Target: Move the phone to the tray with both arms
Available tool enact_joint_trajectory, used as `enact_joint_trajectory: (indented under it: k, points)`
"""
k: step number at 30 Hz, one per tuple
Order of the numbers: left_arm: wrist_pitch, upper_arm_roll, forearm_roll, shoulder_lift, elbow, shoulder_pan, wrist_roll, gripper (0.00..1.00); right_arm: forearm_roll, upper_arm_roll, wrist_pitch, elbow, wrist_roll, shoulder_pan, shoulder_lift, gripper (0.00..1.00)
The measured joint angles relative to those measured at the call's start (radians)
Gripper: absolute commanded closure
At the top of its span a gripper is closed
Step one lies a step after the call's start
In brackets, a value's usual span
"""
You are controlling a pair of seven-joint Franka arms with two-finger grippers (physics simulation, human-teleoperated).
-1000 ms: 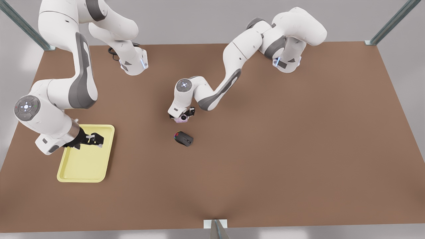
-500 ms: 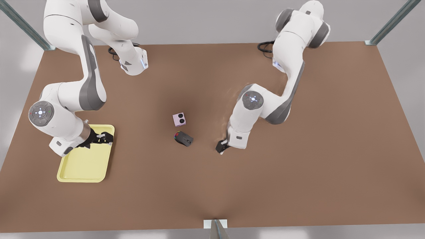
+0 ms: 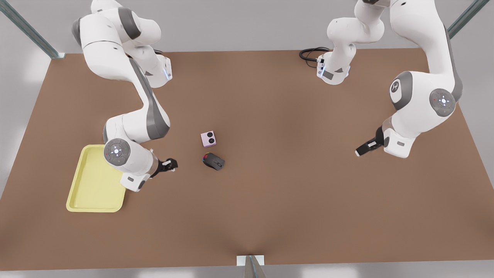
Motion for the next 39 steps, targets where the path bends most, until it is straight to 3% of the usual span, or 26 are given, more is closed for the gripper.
enact_joint_trajectory:
  k: [5, 7, 11, 17, 20, 27, 32, 39]
  points:
    - [-0.051, 0.029, 0.064, -0.002, -0.003, -0.003, 0.159, 0.00, 0.006, -0.001, 0.032, 0.008, -0.003, 0.049, 0.030, 0.00]
    - [-0.062, 0.037, 0.074, -0.003, -0.005, 0.003, 0.216, 0.00, -0.017, 0.000, 0.037, -0.035, 0.034, 0.144, 0.017, 0.00]
    - [-0.076, 0.040, 0.083, -0.003, -0.006, 0.002, 0.314, 0.00, -0.049, 0.001, 0.117, -0.224, 0.110, 0.214, -0.031, 0.00]
    - [-0.088, 0.041, 0.086, -0.001, -0.005, 0.000, 0.425, 0.00, -0.057, 0.001, 0.190, -0.349, 0.313, 0.262, -0.072, 0.00]
    - [-0.091, 0.036, 0.083, -0.003, 0.004, 0.002, 0.466, 0.00, -0.036, 0.000, 0.300, -0.546, 0.418, 0.256, -0.135, 0.00]
    - [-0.075, 0.036, 0.085, 0.048, 0.035, -0.001, 0.501, 0.00, 0.009, -0.001, 0.566, -0.780, 0.593, 0.263, -0.211, 0.00]
    - [-0.063, 0.036, 0.087, 0.059, 0.033, -0.002, 0.500, 0.00, -0.006, 0.012, 0.726, -0.816, 0.632, 0.271, -0.196, 0.00]
    - [-0.079, 0.031, 0.094, 0.044, 0.029, 0.000, 0.491, 0.00, -0.012, 0.040, 0.814, -0.857, 0.609, 0.285, -0.187, 0.00]
